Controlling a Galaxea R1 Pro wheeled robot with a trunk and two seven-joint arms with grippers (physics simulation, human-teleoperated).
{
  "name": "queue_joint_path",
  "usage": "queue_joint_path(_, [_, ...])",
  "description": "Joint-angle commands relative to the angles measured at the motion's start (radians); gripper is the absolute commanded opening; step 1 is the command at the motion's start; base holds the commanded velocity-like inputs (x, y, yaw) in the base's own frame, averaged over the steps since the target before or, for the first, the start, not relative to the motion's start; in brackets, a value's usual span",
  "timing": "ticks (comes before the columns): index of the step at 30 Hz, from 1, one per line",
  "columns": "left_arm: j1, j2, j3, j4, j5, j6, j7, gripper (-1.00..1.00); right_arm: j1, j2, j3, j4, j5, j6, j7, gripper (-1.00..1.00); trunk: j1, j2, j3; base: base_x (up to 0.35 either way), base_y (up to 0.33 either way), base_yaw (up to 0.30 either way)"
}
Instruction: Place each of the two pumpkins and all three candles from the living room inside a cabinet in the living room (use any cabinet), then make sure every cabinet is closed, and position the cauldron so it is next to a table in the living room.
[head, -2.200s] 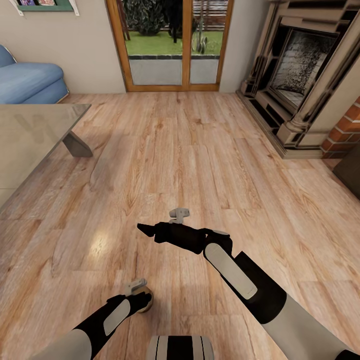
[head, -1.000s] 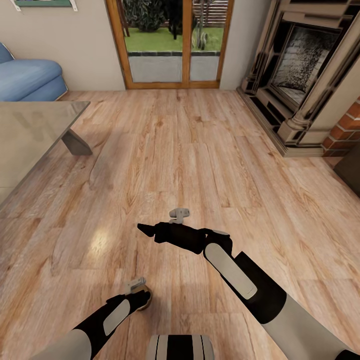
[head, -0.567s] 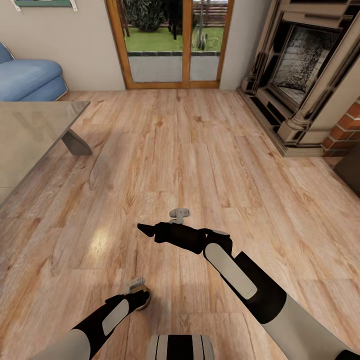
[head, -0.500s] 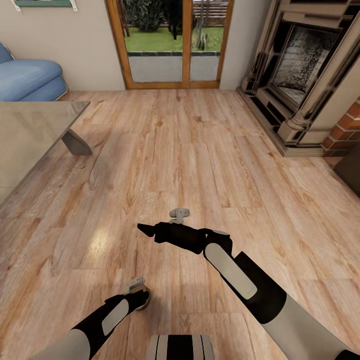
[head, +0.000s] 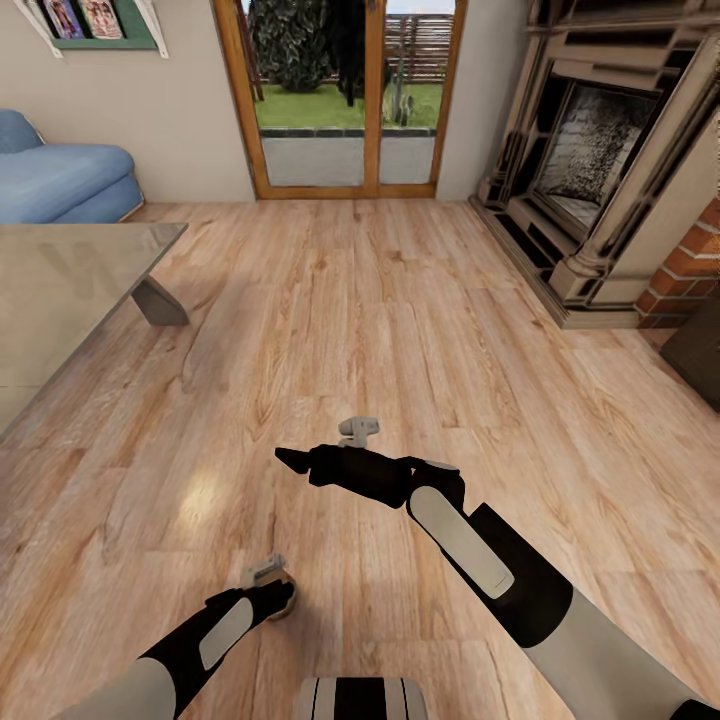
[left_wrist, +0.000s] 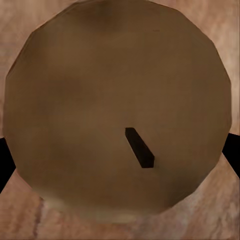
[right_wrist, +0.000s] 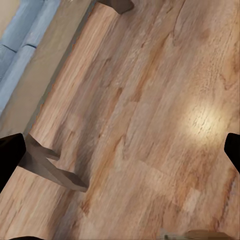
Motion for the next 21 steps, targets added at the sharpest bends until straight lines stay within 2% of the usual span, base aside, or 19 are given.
queue_joint_path(1, [0.000,0.010,-0.007,-0.004,0.012,0.003,0.009,-1.00,-0.001,-0.002,0.001,0.000,-0.010,0.001,-0.010,1.00,-0.001,0.000,0.003,0.000,0.000,0.000])
queue_joint_path(6, [0.000,0.045,0.001,-0.053,0.024,0.010,0.011,-1.00,-0.001,-0.003,0.000,0.006,-0.010,0.001,-0.010,1.00,-0.003,0.001,0.023,0.000,0.000,0.000])
queue_joint_path(8, [0.000,0.052,0.013,-0.063,0.026,0.010,0.011,-1.00,-0.001,-0.003,0.000,0.006,-0.010,0.001,-0.010,1.00,-0.003,0.001,0.023,0.000,0.000,0.000])
queue_joint_path(10, [0.000,0.056,0.030,-0.066,0.026,0.012,0.013,-1.00,-0.001,-0.003,0.000,0.007,-0.010,0.001,-0.010,1.00,-0.003,0.001,0.023,0.000,0.000,0.000])
queue_joint_path(15, [0.000,0.061,0.096,-0.069,0.026,0.020,0.018,-1.00,-0.001,-0.003,0.000,0.009,-0.010,-0.001,-0.010,1.00,-0.005,0.002,0.042,0.000,0.000,0.000])
queue_joint_path(19, [-0.001,0.068,0.109,-0.080,0.023,0.086,0.019,-1.00,-0.001,-0.003,0.000,0.012,-0.010,-0.006,-0.011,1.00,-0.007,0.003,0.057,0.000,0.000,0.000])
queue_joint_path(21, [-0.001,0.082,0.111,-0.099,0.024,0.105,0.020,-1.00,-0.001,-0.003,0.000,0.014,-0.010,-0.009,-0.012,1.00,-0.008,0.004,0.065,-0.058,0.000,0.000])
